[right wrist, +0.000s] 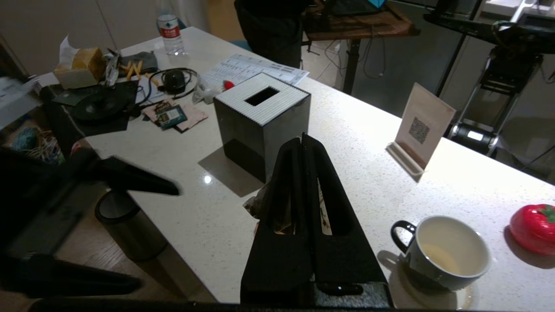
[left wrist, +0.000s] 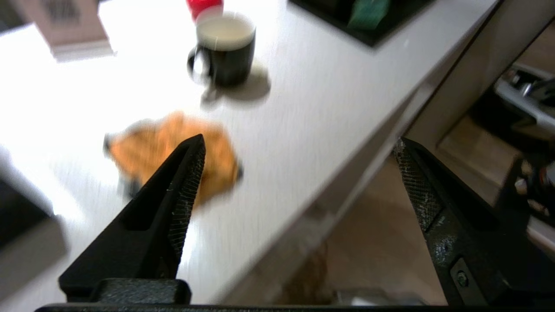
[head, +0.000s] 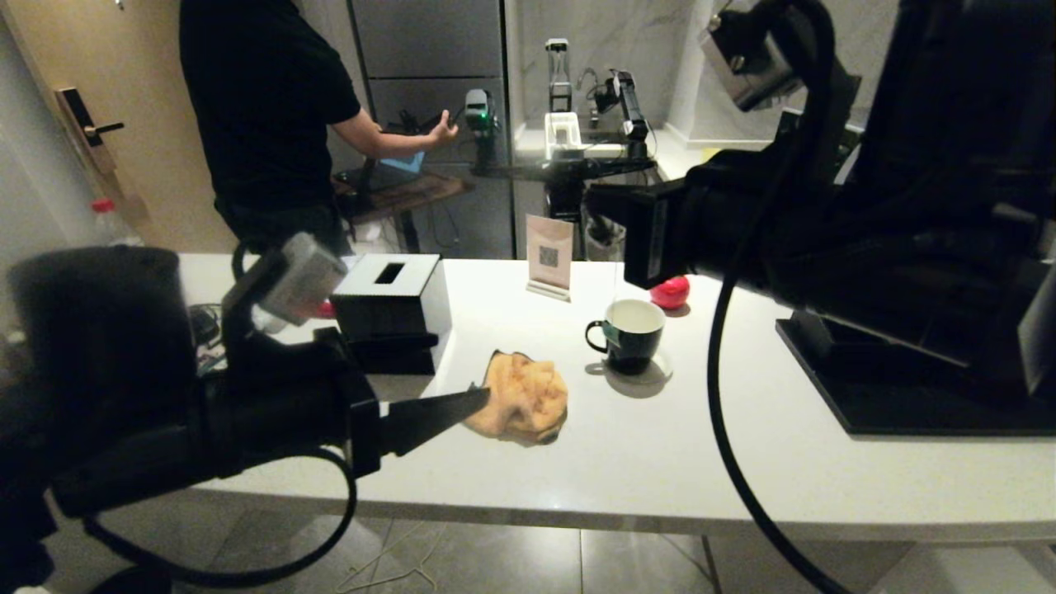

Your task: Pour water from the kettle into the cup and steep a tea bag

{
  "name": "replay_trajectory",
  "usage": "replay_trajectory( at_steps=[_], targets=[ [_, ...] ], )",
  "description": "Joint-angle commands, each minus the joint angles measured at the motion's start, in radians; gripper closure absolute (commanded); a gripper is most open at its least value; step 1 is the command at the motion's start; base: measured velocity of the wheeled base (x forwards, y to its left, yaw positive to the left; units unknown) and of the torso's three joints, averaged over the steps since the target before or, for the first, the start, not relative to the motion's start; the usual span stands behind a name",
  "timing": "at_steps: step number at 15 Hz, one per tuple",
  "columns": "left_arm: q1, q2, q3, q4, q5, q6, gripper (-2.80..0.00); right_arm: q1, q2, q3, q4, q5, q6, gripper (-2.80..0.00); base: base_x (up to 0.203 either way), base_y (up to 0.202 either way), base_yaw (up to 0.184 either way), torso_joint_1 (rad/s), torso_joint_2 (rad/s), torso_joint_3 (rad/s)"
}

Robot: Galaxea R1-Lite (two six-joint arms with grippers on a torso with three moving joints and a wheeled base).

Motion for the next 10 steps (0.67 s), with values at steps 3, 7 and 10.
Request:
replay_trajectory(
  at_steps=[3,7,10],
  targets=[
    [-0.049,0.193,-0.047,-0.164,-0.005,-0.011,-2.80,0.011,0.030,-0.003,-0.005,-0.001,0.001,0.00,0.000,0.000,0.000,0.000,0.00,0.000],
    [-0.105,0.290,-0.073,-0.275,-0.007,-0.013,-2.80,0.036,0.030,0.007,-0.006,-0.002,0.001,0.00,0.000,0.000,0.000,0.000,0.00,0.000],
    [-0.143,0.340,-0.073,-0.345,-0.007,-0.031,-2.80,0.053,0.040,-0.003,-0.006,-0.002,0.001,0.00,0.000,0.000,0.000,0.000,0.00,0.000]
  ],
)
